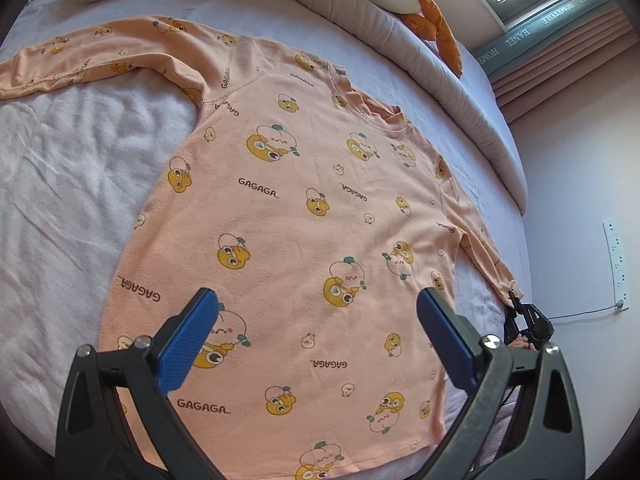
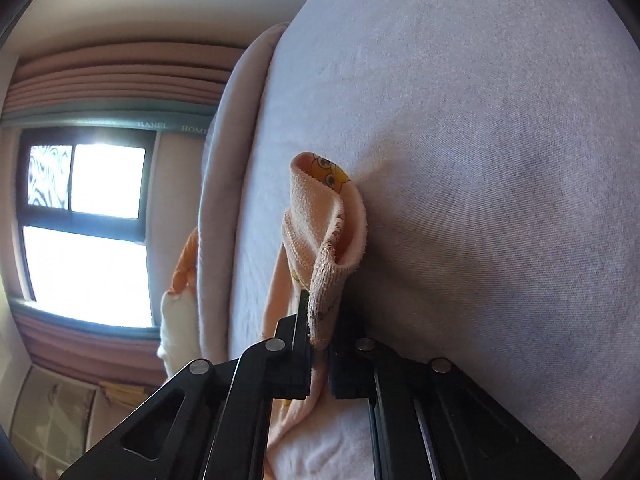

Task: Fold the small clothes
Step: 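Lift the sleeve with the right tool and lay it across the shirt body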

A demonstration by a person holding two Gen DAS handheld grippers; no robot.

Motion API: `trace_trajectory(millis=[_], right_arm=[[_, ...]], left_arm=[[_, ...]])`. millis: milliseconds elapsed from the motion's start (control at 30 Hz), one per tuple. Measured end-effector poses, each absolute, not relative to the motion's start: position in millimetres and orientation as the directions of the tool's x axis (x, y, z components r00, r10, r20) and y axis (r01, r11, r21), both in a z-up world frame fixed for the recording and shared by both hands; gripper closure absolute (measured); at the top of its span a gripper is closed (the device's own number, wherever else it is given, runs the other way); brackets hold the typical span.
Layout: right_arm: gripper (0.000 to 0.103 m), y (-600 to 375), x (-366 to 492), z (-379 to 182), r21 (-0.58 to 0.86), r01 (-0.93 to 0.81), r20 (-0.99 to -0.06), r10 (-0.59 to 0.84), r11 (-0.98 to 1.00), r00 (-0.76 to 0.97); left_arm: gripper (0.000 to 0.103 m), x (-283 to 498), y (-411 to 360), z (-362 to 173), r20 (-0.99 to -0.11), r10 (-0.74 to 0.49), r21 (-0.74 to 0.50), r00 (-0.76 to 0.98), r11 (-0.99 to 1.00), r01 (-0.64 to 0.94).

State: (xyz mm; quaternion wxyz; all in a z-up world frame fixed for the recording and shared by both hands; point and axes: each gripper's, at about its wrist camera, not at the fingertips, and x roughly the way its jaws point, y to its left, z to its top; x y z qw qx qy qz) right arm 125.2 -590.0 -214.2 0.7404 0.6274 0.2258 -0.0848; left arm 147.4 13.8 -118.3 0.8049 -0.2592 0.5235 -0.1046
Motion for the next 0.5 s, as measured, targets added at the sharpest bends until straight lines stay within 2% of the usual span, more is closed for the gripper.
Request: trace_trajectory(millis=[200, 333, 500], right_arm=[[0.098, -575.3, 136.8, -179.5, 0.833, 0.428, -0.492, 0.115, 0.35, 0.863], [0.098, -549.8, 152.7, -139.8, 0.703, 0.43, -0.562, 0.073, 0.566, 0.824], [0.098, -492.7, 177.4, -83.4, 0.502, 0.308, -0.584, 0.054, 0.808, 0.81]], left_arm=[[0.004, 138.3, 22.5, -115.5, -0.794, -0.417, -0.51, 0.442, 0.853, -0.111], [0.004, 134.7, 30.7, -114.6, -0.792, -0.412, -0.511, 0.451, 0.851, -0.12], [0.004, 130.8, 46.0, -112.0, -0.77, -0.427, -0.539, 0.474, 0.833, -0.125]])
